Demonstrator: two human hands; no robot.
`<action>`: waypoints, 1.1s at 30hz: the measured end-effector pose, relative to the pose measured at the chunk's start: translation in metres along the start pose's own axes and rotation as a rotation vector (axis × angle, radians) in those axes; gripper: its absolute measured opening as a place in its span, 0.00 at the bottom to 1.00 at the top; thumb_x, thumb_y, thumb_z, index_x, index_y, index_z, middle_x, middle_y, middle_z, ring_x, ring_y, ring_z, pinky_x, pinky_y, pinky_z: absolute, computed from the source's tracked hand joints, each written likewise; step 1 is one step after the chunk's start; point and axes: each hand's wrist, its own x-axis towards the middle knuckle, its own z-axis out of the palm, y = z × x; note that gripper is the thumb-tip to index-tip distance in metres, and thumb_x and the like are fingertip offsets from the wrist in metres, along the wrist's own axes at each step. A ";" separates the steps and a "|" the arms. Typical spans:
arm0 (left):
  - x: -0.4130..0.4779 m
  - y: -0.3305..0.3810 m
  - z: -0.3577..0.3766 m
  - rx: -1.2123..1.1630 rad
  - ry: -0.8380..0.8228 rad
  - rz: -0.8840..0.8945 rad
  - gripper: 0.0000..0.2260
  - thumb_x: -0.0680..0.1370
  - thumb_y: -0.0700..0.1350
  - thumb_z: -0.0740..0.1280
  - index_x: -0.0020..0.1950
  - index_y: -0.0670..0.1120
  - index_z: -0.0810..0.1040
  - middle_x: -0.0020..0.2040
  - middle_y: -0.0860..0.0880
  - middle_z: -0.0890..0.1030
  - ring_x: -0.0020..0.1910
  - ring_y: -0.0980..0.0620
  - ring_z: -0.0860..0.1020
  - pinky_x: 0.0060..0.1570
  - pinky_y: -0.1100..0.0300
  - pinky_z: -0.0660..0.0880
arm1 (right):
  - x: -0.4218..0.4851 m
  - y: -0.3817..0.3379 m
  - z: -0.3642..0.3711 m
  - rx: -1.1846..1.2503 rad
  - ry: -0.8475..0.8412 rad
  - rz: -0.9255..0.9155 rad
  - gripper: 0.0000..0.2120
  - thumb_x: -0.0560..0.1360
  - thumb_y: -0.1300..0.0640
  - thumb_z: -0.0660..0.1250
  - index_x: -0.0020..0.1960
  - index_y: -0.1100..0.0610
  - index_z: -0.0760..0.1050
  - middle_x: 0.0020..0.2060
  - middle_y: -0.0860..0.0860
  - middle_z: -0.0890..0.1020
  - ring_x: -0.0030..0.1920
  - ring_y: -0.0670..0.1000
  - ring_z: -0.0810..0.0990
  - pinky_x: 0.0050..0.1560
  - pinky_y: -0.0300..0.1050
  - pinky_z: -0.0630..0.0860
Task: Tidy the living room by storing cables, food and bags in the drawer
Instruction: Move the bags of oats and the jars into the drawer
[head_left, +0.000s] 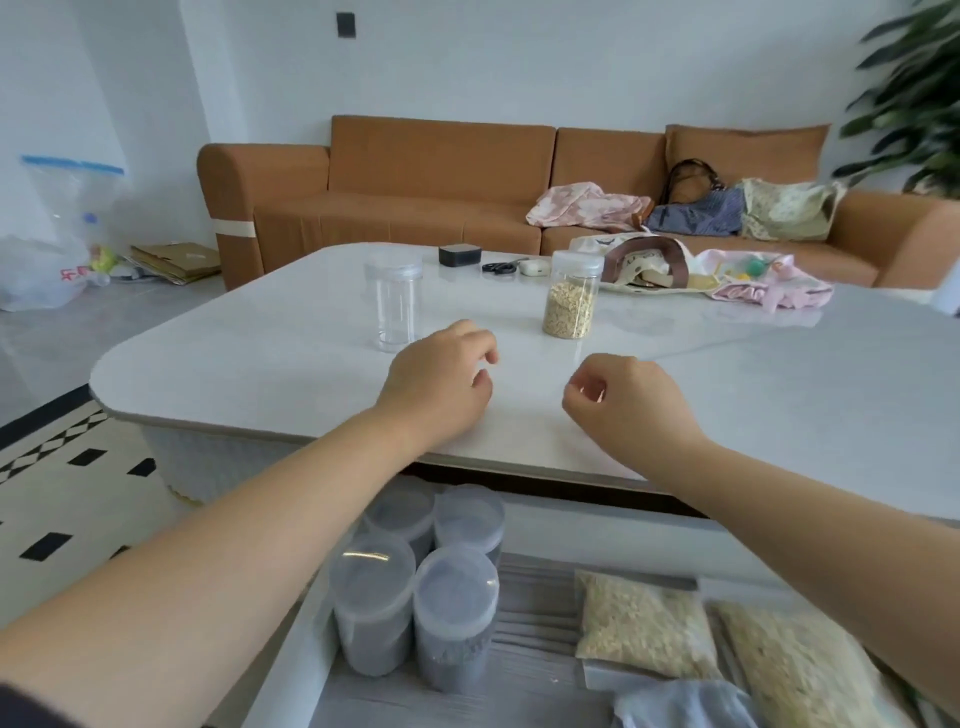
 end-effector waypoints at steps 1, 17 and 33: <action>0.008 -0.007 0.006 -0.003 0.091 -0.005 0.13 0.74 0.37 0.63 0.57 0.46 0.76 0.57 0.50 0.74 0.55 0.50 0.73 0.44 0.57 0.70 | 0.013 0.004 0.006 0.043 0.002 0.051 0.09 0.75 0.52 0.63 0.52 0.54 0.76 0.44 0.47 0.78 0.44 0.49 0.75 0.42 0.43 0.69; 0.079 -0.069 0.035 -0.537 0.411 -0.802 0.46 0.71 0.52 0.73 0.78 0.51 0.45 0.70 0.46 0.68 0.67 0.46 0.70 0.64 0.51 0.68 | 0.168 0.026 0.075 0.781 0.260 0.546 0.50 0.66 0.49 0.74 0.77 0.51 0.45 0.72 0.52 0.64 0.70 0.54 0.65 0.69 0.51 0.63; 0.052 -0.032 0.023 -0.670 0.045 -0.450 0.48 0.71 0.49 0.75 0.76 0.60 0.41 0.54 0.49 0.75 0.53 0.53 0.77 0.51 0.60 0.71 | 0.098 0.014 0.055 0.830 0.005 0.197 0.44 0.68 0.50 0.75 0.75 0.48 0.51 0.57 0.51 0.74 0.55 0.50 0.76 0.58 0.47 0.73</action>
